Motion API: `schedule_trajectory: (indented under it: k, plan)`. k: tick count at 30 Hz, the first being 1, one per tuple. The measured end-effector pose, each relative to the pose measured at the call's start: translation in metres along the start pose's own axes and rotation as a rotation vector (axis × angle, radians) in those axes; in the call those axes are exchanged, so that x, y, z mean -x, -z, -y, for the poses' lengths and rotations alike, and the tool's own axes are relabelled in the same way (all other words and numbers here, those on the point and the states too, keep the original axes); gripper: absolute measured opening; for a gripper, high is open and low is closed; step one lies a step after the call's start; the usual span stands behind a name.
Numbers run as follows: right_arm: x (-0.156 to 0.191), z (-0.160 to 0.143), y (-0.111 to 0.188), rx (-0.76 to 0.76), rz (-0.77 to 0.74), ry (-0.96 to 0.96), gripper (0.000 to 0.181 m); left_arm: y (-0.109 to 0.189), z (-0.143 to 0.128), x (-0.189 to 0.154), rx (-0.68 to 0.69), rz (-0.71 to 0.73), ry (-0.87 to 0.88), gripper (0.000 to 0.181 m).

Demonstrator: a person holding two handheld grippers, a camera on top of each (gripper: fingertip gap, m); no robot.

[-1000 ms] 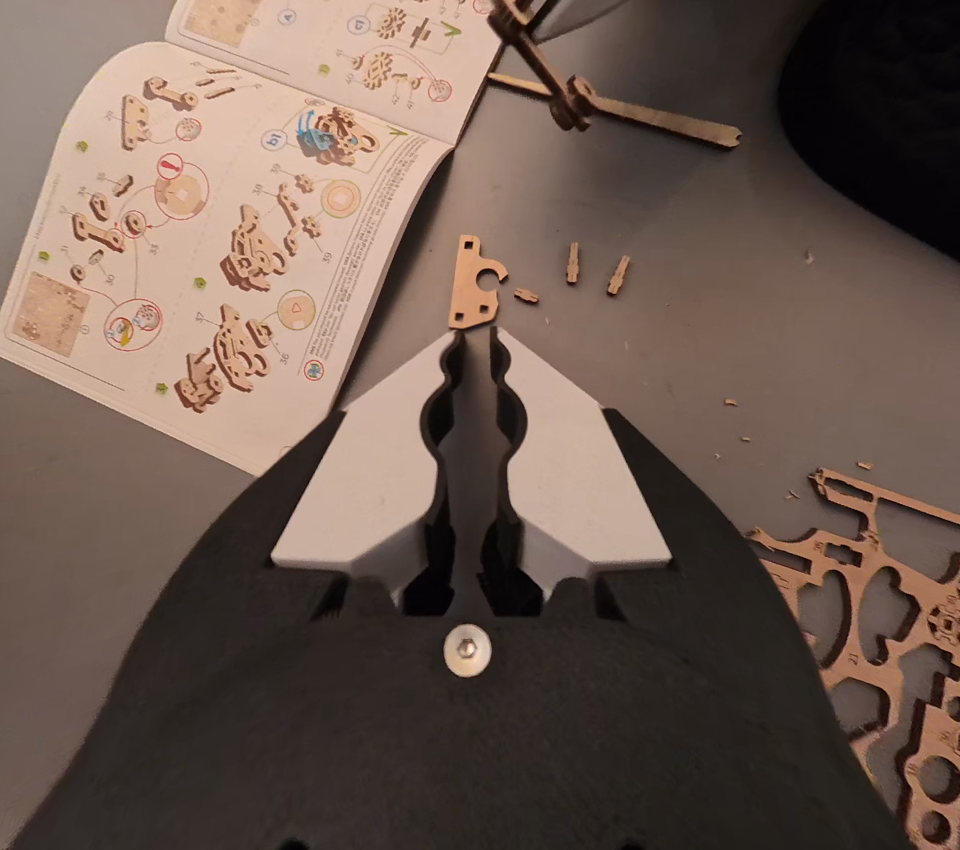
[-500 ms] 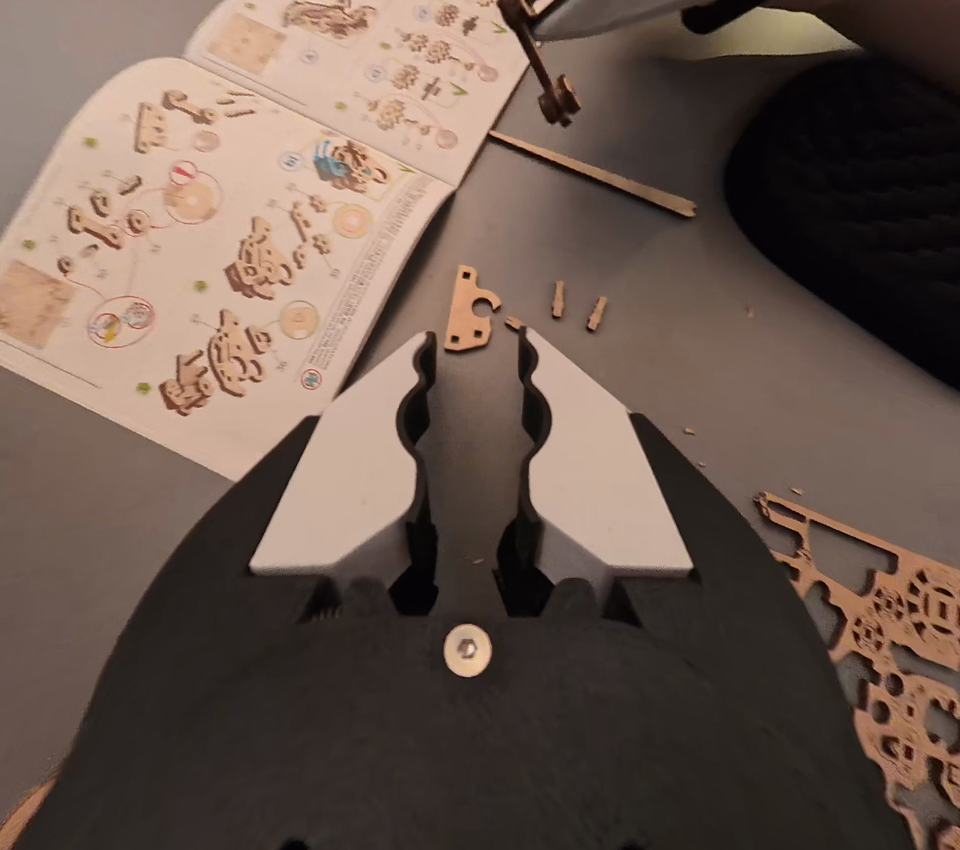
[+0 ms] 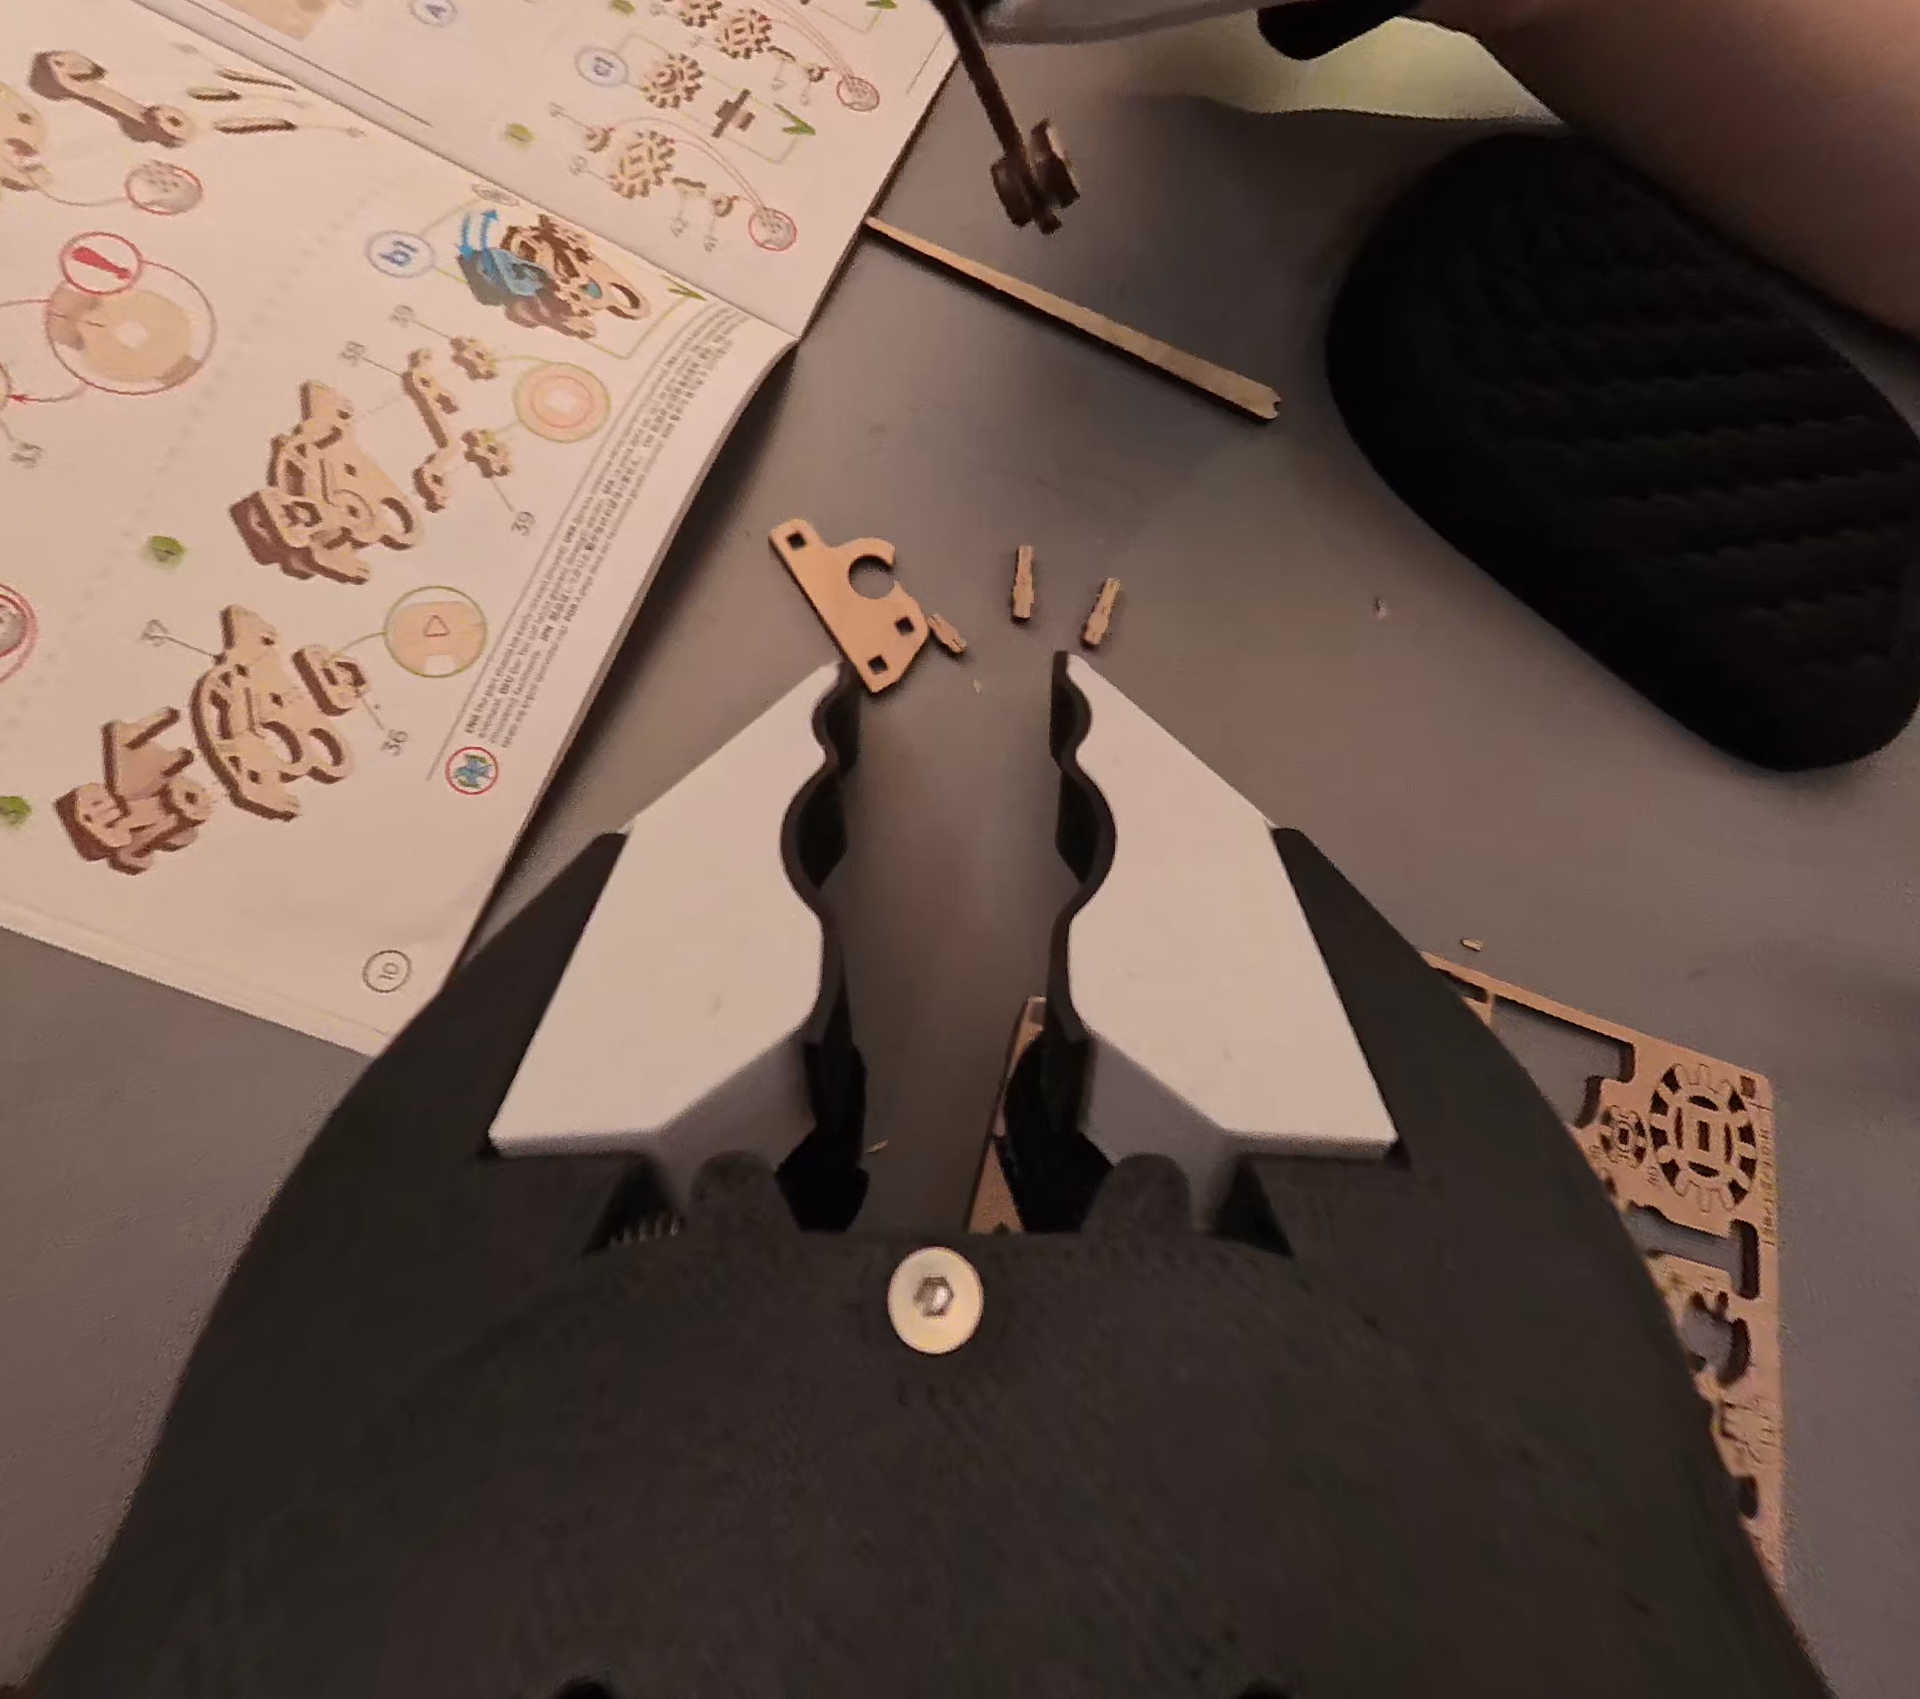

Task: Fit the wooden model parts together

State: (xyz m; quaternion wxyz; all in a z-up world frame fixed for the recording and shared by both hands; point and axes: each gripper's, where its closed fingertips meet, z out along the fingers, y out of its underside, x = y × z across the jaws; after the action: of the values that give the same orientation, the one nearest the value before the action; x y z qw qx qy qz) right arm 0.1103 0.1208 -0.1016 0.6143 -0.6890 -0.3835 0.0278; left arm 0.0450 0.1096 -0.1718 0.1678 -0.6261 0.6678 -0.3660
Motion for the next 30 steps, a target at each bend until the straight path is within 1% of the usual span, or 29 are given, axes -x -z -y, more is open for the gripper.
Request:
schedule_trajectory:
  k: [2,7,11,14,19,24,27,30]
  plan:
    - [0.000,0.001,0.000,-0.002,-0.002,0.001,0.006,0.000,-0.001,-0.003,0.003,-0.017,0.007,0.035]
    - [0.000,0.000,0.000,0.002,0.003,-0.002,0.006,0.000,-0.001,-0.003,0.000,-0.001,-0.001,0.032]
    - [0.004,-0.003,-0.003,0.019,0.017,0.012,0.006,0.000,0.001,0.005,-0.003,0.032,0.006,0.030]
    - [0.006,-0.003,-0.004,0.023,0.021,0.016,0.006,0.000,0.004,0.015,-0.011,0.076,0.045,0.030]
    - [0.005,-0.004,-0.004,0.020,0.020,0.009,0.006,-0.006,0.012,0.021,-0.013,0.105,0.110,0.030]
    - [0.005,-0.003,-0.004,0.021,0.021,0.010,0.006,-0.010,0.017,0.026,0.004,0.141,0.129,0.030]
    - [0.005,-0.003,-0.004,0.022,0.022,0.011,0.006,-0.015,0.020,0.027,0.046,0.169,0.111,0.029]
    - [0.004,-0.001,-0.003,0.017,0.015,0.016,0.006,-0.018,0.019,0.028,0.102,0.238,0.023,0.027]
